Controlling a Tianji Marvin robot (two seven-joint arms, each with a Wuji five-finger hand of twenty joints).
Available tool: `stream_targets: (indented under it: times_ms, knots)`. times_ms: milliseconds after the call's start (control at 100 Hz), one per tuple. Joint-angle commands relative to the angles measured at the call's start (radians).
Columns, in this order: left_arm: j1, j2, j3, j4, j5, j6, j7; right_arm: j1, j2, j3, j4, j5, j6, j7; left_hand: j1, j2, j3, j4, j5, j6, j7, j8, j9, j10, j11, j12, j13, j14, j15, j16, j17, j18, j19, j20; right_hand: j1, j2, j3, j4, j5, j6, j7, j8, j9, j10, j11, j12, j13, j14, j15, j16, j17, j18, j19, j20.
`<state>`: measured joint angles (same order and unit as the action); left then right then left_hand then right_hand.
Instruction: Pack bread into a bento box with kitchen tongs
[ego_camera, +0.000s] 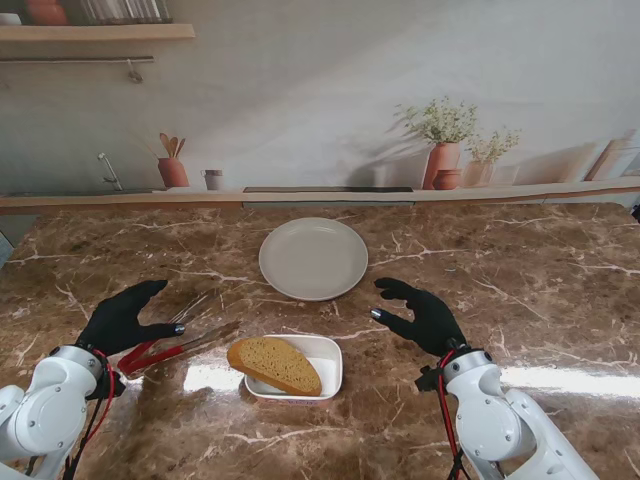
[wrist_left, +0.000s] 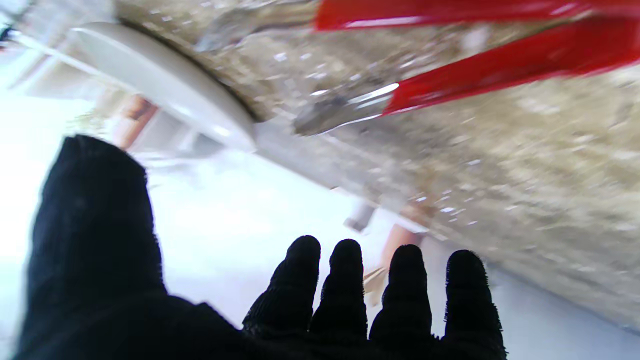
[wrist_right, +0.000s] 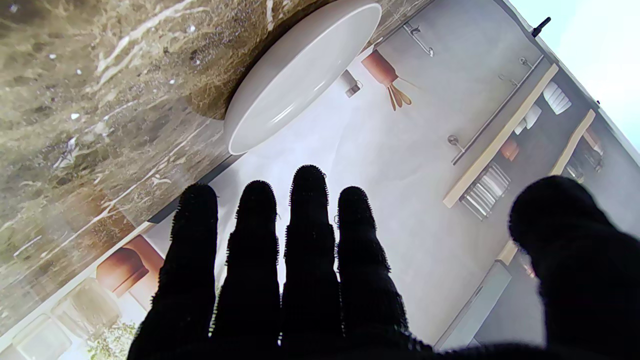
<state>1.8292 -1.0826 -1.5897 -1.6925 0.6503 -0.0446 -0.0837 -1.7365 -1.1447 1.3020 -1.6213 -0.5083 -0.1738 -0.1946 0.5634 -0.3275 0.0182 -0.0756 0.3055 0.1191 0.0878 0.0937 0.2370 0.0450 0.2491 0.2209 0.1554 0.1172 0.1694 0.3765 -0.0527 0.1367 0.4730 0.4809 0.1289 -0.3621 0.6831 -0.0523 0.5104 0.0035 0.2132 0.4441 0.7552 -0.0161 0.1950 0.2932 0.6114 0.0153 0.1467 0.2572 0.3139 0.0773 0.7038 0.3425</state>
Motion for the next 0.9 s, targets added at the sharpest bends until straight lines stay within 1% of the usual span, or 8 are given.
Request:
stream_targets:
  times_ms: [0,80,130,210,390,540,750,890]
  knots:
    - [0.008,-0.007,0.008,-0.040,-0.001,-0.027,0.017,-0.009,0.004,0.007,-0.013,-0.005,-0.007,0.020,-0.016,0.038,-0.039,0.025,0.020,-0.030,0.021,0.015,-0.032,-0.039,-0.013,-0.006,-0.027,-0.069,-0.038,-0.018,0.008,-0.065,-0.022,0.008,0.023,0.021,0.003,0.018,0.002,-0.028,0.005,-0.016,-0.019,-0.016,-0.020,-0.001,0.015,0.001,0.005,0.008,-0.013,-0.016,-0.004,0.021]
    - [0.018,-0.011,0.018,-0.079,-0.010,-0.056,0.035,-0.009,0.007,0.015,-0.023,-0.014,-0.015,0.030,-0.041,0.060,-0.041,0.033,0.088,-0.042,0.067,0.042,-0.019,-0.056,0.000,0.002,-0.002,-0.100,-0.048,-0.030,0.025,-0.131,-0.029,-0.056,0.017,0.024,-0.001,0.018,-0.002,-0.028,0.002,-0.017,-0.042,-0.016,-0.037,-0.013,0.005,-0.005,-0.004,0.002,-0.018,-0.027,-0.018,0.012]
    - [0.024,-0.012,0.028,-0.103,-0.019,-0.067,0.038,-0.009,0.009,0.021,-0.029,-0.020,-0.022,0.035,-0.052,0.074,-0.040,0.037,0.098,-0.045,0.071,0.046,-0.018,-0.061,-0.004,0.000,0.000,-0.107,-0.054,-0.036,0.031,-0.152,-0.037,-0.096,0.014,0.025,-0.006,0.020,-0.004,-0.027,0.000,-0.018,-0.056,-0.016,-0.052,-0.030,0.000,-0.014,-0.013,-0.007,-0.017,-0.035,-0.031,0.000]
    - [0.026,-0.015,0.053,-0.126,-0.023,-0.082,0.058,-0.007,0.012,0.028,-0.036,-0.033,-0.033,0.041,-0.065,0.091,-0.040,0.040,0.114,-0.050,0.075,0.049,-0.006,-0.067,-0.006,-0.002,0.008,-0.114,-0.053,-0.038,0.035,-0.173,-0.036,-0.112,0.006,0.026,-0.013,0.021,-0.005,-0.023,-0.004,-0.019,-0.091,-0.015,-0.076,-0.060,-0.017,-0.029,-0.029,-0.025,-0.021,-0.051,-0.047,-0.016]
    - [0.015,-0.022,0.118,-0.152,-0.022,-0.110,0.106,0.003,0.017,0.041,-0.045,-0.051,-0.056,0.056,-0.086,0.111,-0.037,0.051,0.148,-0.058,0.070,0.046,0.029,-0.077,-0.016,-0.008,0.039,-0.122,-0.055,-0.041,0.040,-0.174,0.016,-0.125,-0.020,0.028,-0.024,0.026,-0.019,-0.009,-0.014,-0.022,-0.160,-0.024,-0.106,-0.108,-0.061,-0.054,-0.051,-0.054,-0.038,-0.093,-0.076,-0.044]
    - [-0.006,-0.025,0.165,-0.146,-0.032,-0.122,0.127,0.015,0.021,0.043,-0.037,-0.060,-0.078,0.066,-0.109,0.125,-0.035,0.060,0.158,-0.066,0.064,0.045,0.042,-0.083,-0.028,-0.013,0.051,-0.126,-0.061,-0.045,0.032,-0.175,0.062,-0.127,-0.073,0.029,-0.013,0.035,-0.041,0.000,-0.031,-0.028,-0.206,-0.023,-0.114,-0.146,-0.100,-0.066,-0.063,-0.078,-0.056,-0.116,-0.106,-0.071]
    - [-0.034,-0.027,0.211,-0.124,-0.074,-0.131,0.126,0.027,0.022,0.041,-0.022,-0.064,-0.100,0.066,-0.144,0.150,-0.035,0.068,0.158,-0.067,0.060,0.043,0.049,-0.086,-0.031,-0.015,0.056,-0.132,-0.066,-0.047,0.034,-0.193,0.069,-0.138,-0.112,0.012,0.014,0.040,-0.083,0.027,-0.062,-0.041,-0.254,-0.011,-0.124,-0.170,-0.132,-0.067,-0.070,-0.090,-0.073,-0.122,-0.125,-0.085]
    - [-0.047,-0.029,0.233,-0.119,-0.105,-0.133,0.123,0.026,0.025,0.045,-0.027,-0.053,-0.102,0.087,-0.156,0.158,-0.032,0.072,0.160,-0.065,0.057,0.042,0.055,-0.083,-0.037,-0.018,0.061,-0.131,-0.068,-0.048,0.035,-0.187,0.075,-0.143,-0.121,0.014,0.022,0.039,-0.086,0.030,-0.068,-0.045,-0.260,-0.008,-0.123,-0.177,-0.136,-0.063,-0.069,-0.092,-0.074,-0.120,-0.130,-0.087]
